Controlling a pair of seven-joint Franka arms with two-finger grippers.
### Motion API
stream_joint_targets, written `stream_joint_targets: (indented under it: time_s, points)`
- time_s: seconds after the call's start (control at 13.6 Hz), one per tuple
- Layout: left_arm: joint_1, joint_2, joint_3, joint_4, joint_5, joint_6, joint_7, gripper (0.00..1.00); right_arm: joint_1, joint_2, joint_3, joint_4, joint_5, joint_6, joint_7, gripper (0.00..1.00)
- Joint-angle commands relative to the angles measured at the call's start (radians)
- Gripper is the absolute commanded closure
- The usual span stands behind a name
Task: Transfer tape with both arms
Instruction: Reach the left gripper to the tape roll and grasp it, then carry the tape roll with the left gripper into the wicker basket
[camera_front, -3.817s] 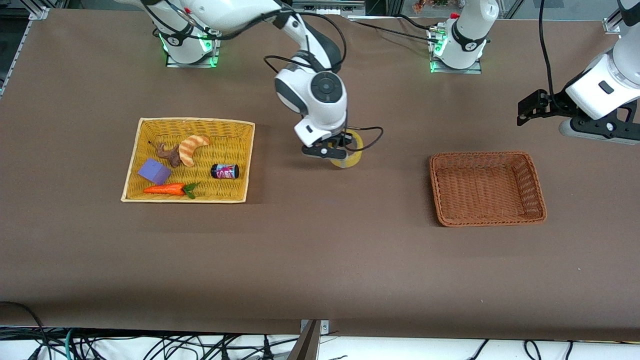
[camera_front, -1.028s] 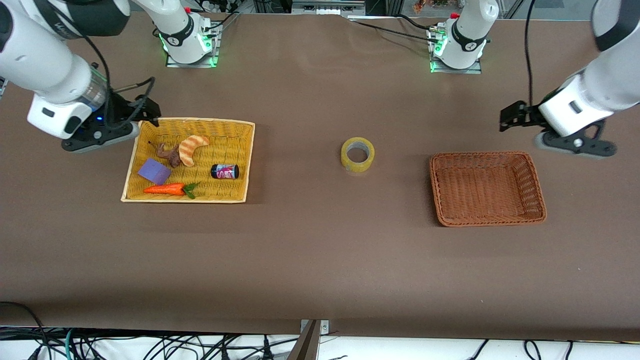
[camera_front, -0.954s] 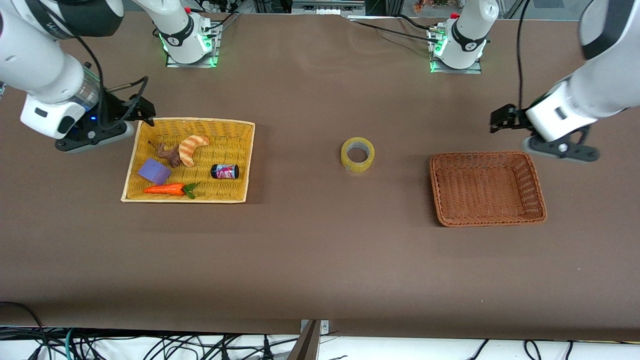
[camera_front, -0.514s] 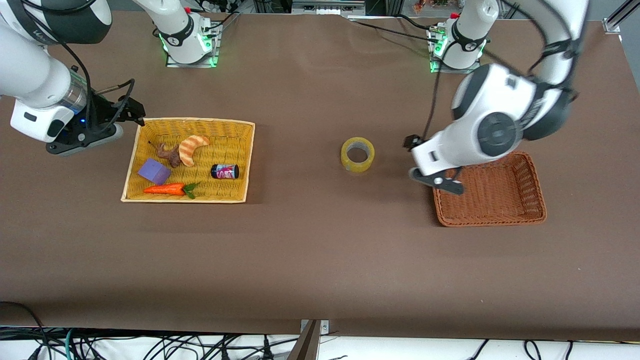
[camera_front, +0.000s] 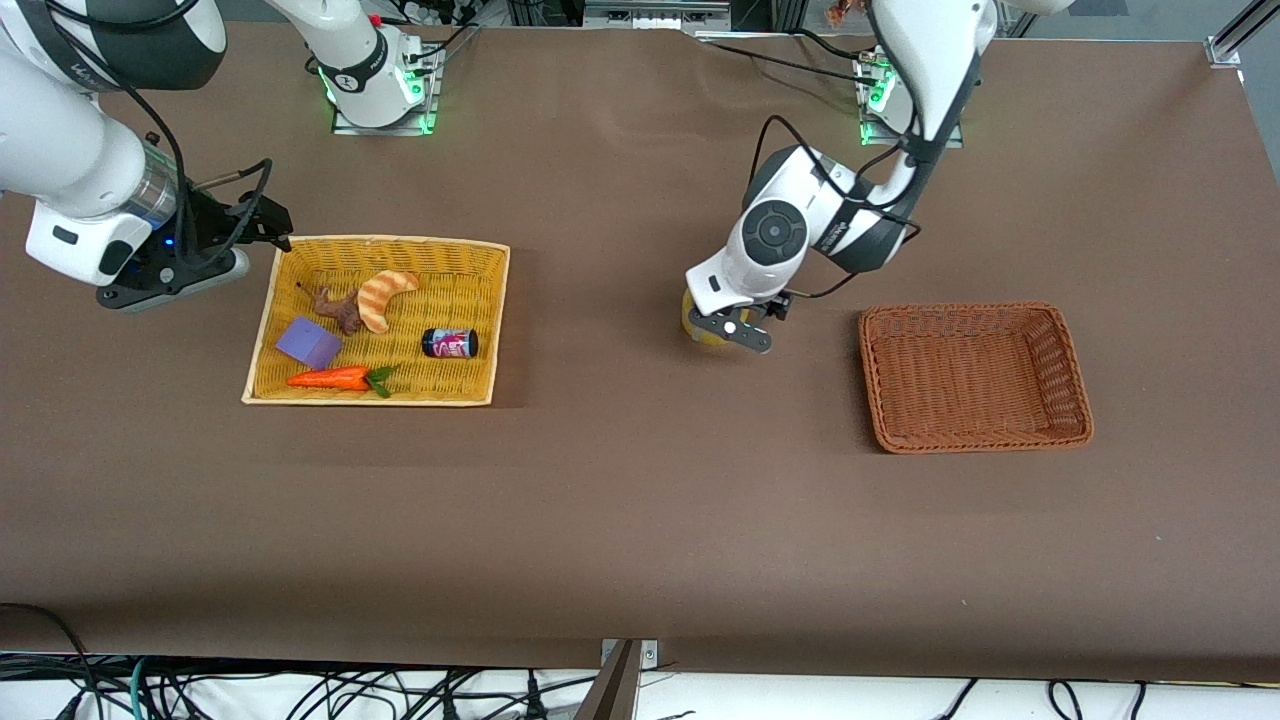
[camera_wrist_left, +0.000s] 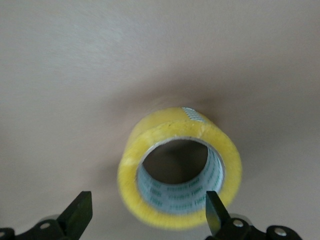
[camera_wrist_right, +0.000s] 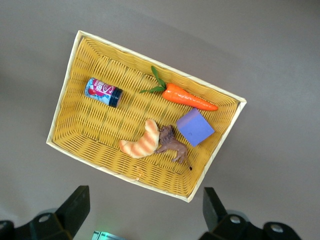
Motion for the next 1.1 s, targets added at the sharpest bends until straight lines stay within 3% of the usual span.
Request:
stream_joint_targets:
  time_s: [0.0, 0.15, 0.22, 0.29, 0.37, 0.44, 0.51, 0.73, 1.03]
  points:
    - [0.004, 0.028, 0.015, -0.024, 0.007, 0.081, 0.005, 0.00, -0.011, -0.033, 0.006, -0.029, 0.015, 0.000, -0.022, 0.00]
    - [0.004, 0.051, 0.015, -0.019, 0.073, 0.113, 0.005, 0.10, -0.011, -0.031, 0.006, -0.029, 0.015, -0.002, -0.022, 0.00]
    - [0.004, 0.062, 0.015, -0.019, 0.078, 0.130, 0.005, 0.23, -0.011, -0.031, 0.006, -0.029, 0.015, -0.002, -0.022, 0.00]
    - [0.004, 0.065, 0.015, -0.019, 0.078, 0.132, 0.005, 0.56, -0.011, -0.031, 0.006, -0.029, 0.015, 0.000, -0.022, 0.00]
    - [0.002, 0.063, 0.015, -0.019, 0.078, 0.130, 0.005, 0.82, -0.011, -0.033, 0.006, -0.029, 0.015, -0.002, -0.022, 0.00]
    - [0.004, 0.059, 0.015, -0.018, 0.078, 0.129, 0.008, 0.96, -0.011, -0.033, 0.006, -0.029, 0.015, -0.002, -0.022, 0.00]
    - [0.005, 0.054, 0.015, -0.015, 0.079, 0.118, 0.017, 1.00, -0.011, -0.033, 0.006, -0.029, 0.015, -0.002, -0.022, 0.00]
    - [0.014, 0.020, 0.019, 0.004, 0.092, 0.034, 0.017, 1.00, -0.011, -0.033, 0.008, -0.029, 0.017, -0.003, -0.022, 0.00]
    - [0.095, -0.044, 0.024, 0.161, 0.196, -0.329, 0.058, 1.00, -0.011, -0.033, 0.008, -0.029, 0.015, -0.005, -0.019, 0.00]
